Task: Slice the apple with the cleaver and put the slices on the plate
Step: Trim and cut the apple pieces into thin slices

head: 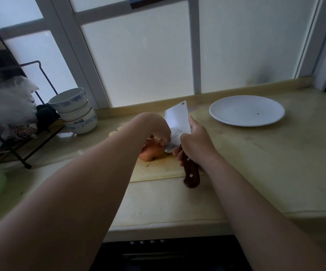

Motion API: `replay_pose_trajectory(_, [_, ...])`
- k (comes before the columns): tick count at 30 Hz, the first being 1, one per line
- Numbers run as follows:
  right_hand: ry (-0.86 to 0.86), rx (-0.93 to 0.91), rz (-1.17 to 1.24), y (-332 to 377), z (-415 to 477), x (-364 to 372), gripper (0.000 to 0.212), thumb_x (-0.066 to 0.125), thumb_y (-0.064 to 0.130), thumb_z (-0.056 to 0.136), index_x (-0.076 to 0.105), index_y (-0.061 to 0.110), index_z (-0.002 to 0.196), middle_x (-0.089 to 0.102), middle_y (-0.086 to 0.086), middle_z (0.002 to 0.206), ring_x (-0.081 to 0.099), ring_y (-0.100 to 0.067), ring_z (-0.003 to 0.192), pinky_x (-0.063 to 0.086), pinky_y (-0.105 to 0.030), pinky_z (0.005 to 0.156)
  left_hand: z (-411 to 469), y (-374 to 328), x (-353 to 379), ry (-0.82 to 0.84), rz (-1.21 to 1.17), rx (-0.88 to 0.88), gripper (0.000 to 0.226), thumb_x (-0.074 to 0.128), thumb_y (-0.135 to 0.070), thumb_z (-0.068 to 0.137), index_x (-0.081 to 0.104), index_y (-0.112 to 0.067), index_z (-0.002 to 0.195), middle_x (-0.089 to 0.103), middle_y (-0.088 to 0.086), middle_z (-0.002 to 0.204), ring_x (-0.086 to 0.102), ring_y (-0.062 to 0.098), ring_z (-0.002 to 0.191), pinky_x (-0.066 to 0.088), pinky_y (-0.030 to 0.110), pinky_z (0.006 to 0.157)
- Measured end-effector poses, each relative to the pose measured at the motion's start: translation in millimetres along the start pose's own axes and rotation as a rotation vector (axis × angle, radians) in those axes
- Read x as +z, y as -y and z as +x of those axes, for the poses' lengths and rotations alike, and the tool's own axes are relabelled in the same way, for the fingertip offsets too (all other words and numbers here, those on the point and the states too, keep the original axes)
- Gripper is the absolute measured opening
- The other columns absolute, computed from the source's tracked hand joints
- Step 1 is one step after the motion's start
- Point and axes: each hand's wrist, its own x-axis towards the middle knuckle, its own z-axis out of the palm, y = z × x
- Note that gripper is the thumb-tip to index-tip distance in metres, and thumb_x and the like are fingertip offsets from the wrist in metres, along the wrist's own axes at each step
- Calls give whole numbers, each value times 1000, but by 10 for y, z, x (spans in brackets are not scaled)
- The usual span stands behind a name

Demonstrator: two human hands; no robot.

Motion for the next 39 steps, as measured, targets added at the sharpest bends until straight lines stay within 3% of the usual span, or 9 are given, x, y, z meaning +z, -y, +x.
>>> replay_pose_trajectory(4, [6, 2, -1, 18, -37, -10, 87, 35, -4, 87, 23, 32, 166, 69, -19, 77, 57, -18, 41, 50, -29, 42, -11, 12, -1, -9, 19, -1, 28, 58, -13, 95, 43, -3, 117, 46, 14, 92, 51, 34, 105, 52, 46, 97])
replay_pose_trajectory(9, [12, 6, -3, 11, -24, 5, 86, 32, -4, 85, 27, 30, 164, 70, -18, 74, 57, -18, 42, 51, -31, 43, -6, 7, 6, -18, 44, 14, 26, 56, -12, 95, 44, -2, 116, 49, 16, 108, 51, 33, 103, 51, 43, 87])
replay_pose_trajectory(14, [15, 6, -4, 10, -25, 4, 88, 32, -5, 85, 24, 31, 165, 70, -13, 67, 58, -19, 44, 52, -31, 44, -3, 9, 15, -26, 53, 26, 20, 55, -11, 95, 47, -2, 111, 49, 16, 102, 50, 33, 97, 49, 40, 81])
replay_pose_trajectory(21, [22, 19, 13, 19, -28, 3, 90, 33, -5, 85, 20, 32, 167, 69, -14, 67, 57, -18, 44, 51, -30, 43, -1, 21, 14, -18, 28, 10, 28, 58, -12, 94, 47, -3, 118, 52, 18, 117, 55, 34, 106, 52, 44, 87])
replay_pose_trajectory(26, [39, 22, -17, 33, -39, -13, 90, 31, -4, 83, 25, 31, 165, 68, -17, 72, 57, -18, 43, 52, -31, 44, -3, 38, 15, -33, -1, 9, 22, 57, -12, 93, 48, -3, 111, 50, 15, 99, 53, 34, 93, 54, 44, 90])
replay_pose_trajectory(31, [76, 17, -81, 52, -70, -70, 89, 34, -2, 86, 22, 34, 166, 69, -17, 71, 56, -18, 44, 51, -30, 43, -45, 55, 19, -19, -33, -16, 27, 57, -14, 95, 45, -3, 117, 50, 17, 100, 58, 34, 88, 53, 48, 98])
replay_pose_trajectory(36, [94, 26, -106, 89, -96, -99, 87, 32, -3, 89, 20, 36, 166, 68, -18, 71, 54, -18, 43, 47, -26, 41, -56, 113, 26, -28, -100, -10, 43, 59, -13, 95, 42, -4, 134, 48, 25, 126, 57, 47, 117, 51, 50, 102])
replay_pose_trajectory(39, [103, 25, -118, 124, -102, -91, 88, 34, -3, 89, 17, 35, 167, 68, -17, 71, 55, -18, 45, 49, -28, 42, -19, 135, 39, -28, -141, -17, 24, 60, -12, 94, 45, -4, 110, 49, 19, 102, 58, 38, 95, 52, 47, 98])
